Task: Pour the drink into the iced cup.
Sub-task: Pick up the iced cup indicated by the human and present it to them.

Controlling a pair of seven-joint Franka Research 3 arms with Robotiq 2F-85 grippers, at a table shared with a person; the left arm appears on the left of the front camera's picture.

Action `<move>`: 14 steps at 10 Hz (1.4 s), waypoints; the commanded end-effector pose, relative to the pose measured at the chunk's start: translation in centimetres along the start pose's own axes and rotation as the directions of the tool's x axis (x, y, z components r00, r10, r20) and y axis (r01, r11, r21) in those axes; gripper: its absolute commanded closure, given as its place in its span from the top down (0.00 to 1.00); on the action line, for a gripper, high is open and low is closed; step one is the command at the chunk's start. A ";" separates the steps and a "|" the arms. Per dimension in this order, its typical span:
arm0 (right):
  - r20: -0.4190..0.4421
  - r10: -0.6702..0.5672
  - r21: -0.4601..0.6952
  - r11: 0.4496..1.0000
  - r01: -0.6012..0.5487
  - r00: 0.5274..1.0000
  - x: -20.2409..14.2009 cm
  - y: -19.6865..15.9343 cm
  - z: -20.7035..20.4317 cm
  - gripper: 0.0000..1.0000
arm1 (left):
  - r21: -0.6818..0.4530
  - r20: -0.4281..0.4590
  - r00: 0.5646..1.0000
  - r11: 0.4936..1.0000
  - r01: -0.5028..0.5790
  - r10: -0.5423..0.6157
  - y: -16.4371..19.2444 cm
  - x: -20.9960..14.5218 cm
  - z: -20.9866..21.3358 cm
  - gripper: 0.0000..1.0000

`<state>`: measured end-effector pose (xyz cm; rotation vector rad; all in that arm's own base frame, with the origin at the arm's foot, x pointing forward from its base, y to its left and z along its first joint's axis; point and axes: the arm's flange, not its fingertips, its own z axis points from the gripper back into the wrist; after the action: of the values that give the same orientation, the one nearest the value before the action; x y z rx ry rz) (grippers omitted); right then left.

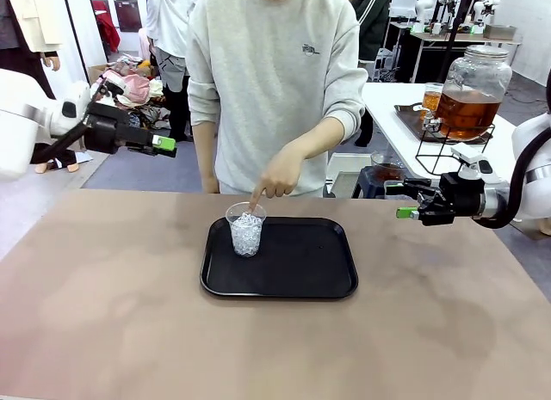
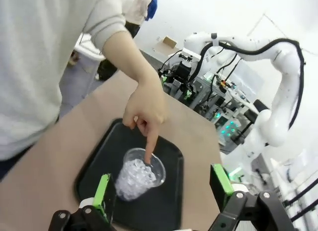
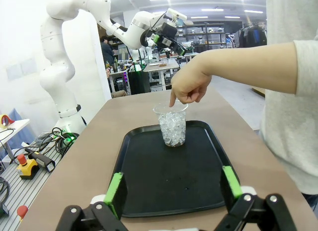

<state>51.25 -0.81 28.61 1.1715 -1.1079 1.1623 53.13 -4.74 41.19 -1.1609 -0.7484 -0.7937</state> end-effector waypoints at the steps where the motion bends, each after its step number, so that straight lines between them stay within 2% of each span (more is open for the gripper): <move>1: -0.008 0.004 -0.004 1.000 -0.004 1.000 0.3 -0.1 0.0 1.00 | -0.027 0.082 0.977 0.979 0.201 -0.198 0.8 -2.6 -1.1 1.00; 2: -0.008 0.004 -0.004 1.000 -0.004 1.000 0.3 -0.1 0.0 1.00 | -0.025 0.091 0.961 0.964 0.265 -0.261 1.1 -3.2 -1.5 1.00; 3: -0.008 0.004 -0.004 1.000 -0.004 1.000 0.3 -0.1 0.0 1.00 | 0.014 0.082 0.949 0.953 0.304 -0.304 1.4 -4.1 -2.0 1.00; 6: -0.008 0.004 -0.004 1.000 -0.004 1.000 0.3 -0.1 0.0 1.00 | 0.018 0.064 0.915 0.917 0.398 -0.398 2.0 -6.2 -3.7 1.00; 7: -0.008 0.004 -0.004 1.000 -0.004 1.000 0.3 -0.1 0.0 1.00 | -0.011 0.053 0.923 0.924 0.381 -0.380 2.0 -6.4 -3.9 1.00; 12: -0.008 0.004 -0.004 1.000 -0.004 1.000 0.3 -0.1 0.0 1.00 | 0.001 0.043 0.930 0.930 0.367 -0.366 2.0 -5.8 -3.1 1.00; 13: -0.008 0.004 -0.004 1.000 -0.004 1.000 0.3 -0.1 0.0 1.00 | -0.002 0.041 0.927 0.927 0.374 -0.374 2.3 -6.1 -3.3 1.00; 14: -0.008 0.004 -0.004 1.000 -0.004 1.000 0.3 -0.1 0.0 1.00 | 0.013 0.049 0.901 0.902 0.431 -0.432 2.8 -6.6 -3.6 1.00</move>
<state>51.25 -0.81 28.61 1.1714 -1.1080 1.1624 52.28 -6.56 34.01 -1.0520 -1.0260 -1.1061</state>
